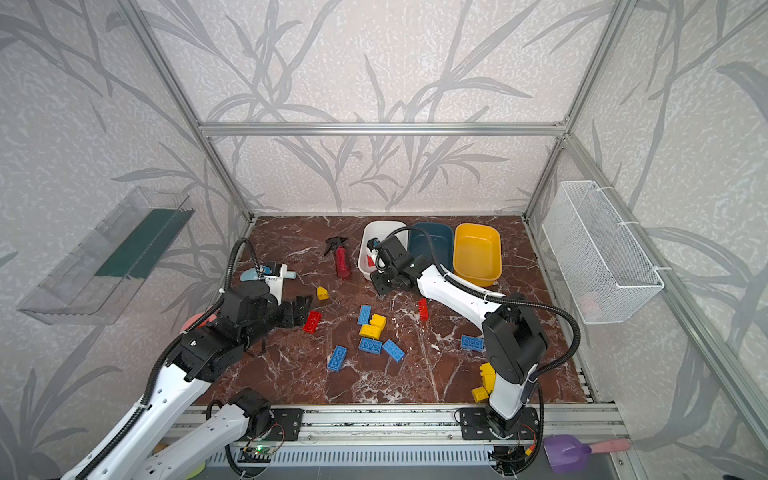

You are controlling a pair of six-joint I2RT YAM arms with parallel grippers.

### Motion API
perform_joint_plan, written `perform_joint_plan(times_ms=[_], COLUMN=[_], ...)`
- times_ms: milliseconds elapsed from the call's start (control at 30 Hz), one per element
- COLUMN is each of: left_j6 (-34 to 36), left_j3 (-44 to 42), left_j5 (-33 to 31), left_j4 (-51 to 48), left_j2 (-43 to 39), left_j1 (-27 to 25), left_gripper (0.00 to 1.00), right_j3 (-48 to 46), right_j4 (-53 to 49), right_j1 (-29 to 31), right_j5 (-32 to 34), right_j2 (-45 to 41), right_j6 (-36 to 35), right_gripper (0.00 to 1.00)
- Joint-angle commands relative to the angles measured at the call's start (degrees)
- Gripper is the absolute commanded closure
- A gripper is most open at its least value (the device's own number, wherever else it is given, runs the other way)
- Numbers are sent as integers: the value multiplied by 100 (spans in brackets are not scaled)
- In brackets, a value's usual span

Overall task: Sort the legos into containers by color
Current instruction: 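Lift red 2x4 brick into white bin with right gripper while left gripper approaches red brick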

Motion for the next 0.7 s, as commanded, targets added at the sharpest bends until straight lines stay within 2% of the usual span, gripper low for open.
perform_joint_plan(times_ms=[0,367,667], left_j6=[22,-17,-118], left_j3=[20,238,231], left_j5=[-184,-51,-136], left_j4=[-199,-620,-676], left_j2=[117,1206,1475], left_j1=[-20,-3,10], left_gripper=[12,12,12], right_j3=[689,2768,3527], right_j4=[-240,-775,-996], right_j1=[-189,-820,-987], right_j5=[-255,-567,-627], right_j2=[261,2136,3020], right_j6=[-26,74,124], right_gripper=[81,81,79])
